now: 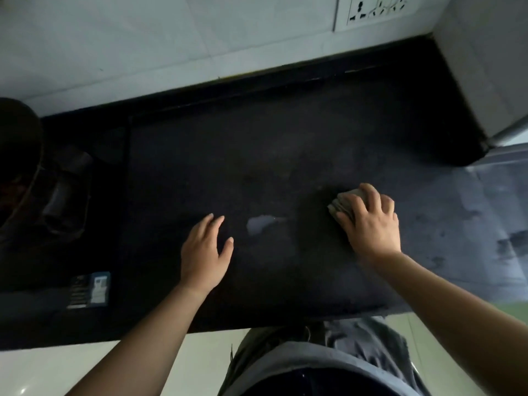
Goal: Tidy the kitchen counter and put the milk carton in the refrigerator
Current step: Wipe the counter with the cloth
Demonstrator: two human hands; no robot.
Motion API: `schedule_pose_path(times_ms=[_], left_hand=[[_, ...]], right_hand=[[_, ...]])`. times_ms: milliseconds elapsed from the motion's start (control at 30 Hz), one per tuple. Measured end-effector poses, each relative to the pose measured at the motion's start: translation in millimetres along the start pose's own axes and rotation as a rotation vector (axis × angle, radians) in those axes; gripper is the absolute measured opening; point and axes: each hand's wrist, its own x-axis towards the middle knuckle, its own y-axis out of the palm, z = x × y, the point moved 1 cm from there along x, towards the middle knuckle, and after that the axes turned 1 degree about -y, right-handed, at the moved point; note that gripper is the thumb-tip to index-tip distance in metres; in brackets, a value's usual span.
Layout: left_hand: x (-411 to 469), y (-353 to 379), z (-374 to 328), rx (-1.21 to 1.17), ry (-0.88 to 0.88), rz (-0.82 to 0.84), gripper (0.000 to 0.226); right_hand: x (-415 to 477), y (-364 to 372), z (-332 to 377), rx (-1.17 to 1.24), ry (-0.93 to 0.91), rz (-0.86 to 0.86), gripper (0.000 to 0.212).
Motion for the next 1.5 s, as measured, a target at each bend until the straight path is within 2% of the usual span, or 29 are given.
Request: schedule_pose_path(times_ms=[100,167,333,433,500,567,667,733,867,1000,1200,1500], left_hand=[[9,-1,15,0.044,-0.019,0.005,0.051],[12,-1,22,0.061,-0.037,0.013,0.051],[11,6,33,0.079,0.01,0.005,0.05],[10,9,38,0.053,0.021,-0.012,0.048],[9,9,40,0.055,0.035,-0.013,0.051],[9,9,39,0.061,0.04,0.0,0.055],[10,7,41,0.047,0.045,0.004,0.053],[10,6,43,0.018,0.054,0.005,0.048],[8,-1,53,-0.053,-0.004,-0.042,0.048],[6,-6,77,-0.044,-0.104,-0.071,0.048],[29,-9,104,0.056,-0.116,-0.097,0.048],[35,-1,110,0.02,-0.151,-0.181,0.05]], right_hand=[[25,3,21,0.039,0.188,0.001,0.042],[42,7,43,0.044,0.233,0.004,0.042],[41,19,79,0.03,0.037,0.051,0.04],[15,22,78,0.019,-0.128,0.069,0.036],[6,21,68,0.009,-0.171,0.074,0.037],[10,19,64,0.027,-0.146,0.059,0.038],[29,21,82,0.066,0.036,0.051,0.04],[40,25,103,0.064,0.086,0.061,0.041],[33,38,134,0.079,-0.108,0.097,0.036],[12,43,133,0.059,-0.282,0.116,0.034],[24,49,141,0.06,-0.233,0.104,0.036],[92,80,244,0.1,-0.266,0.146,0.043]])
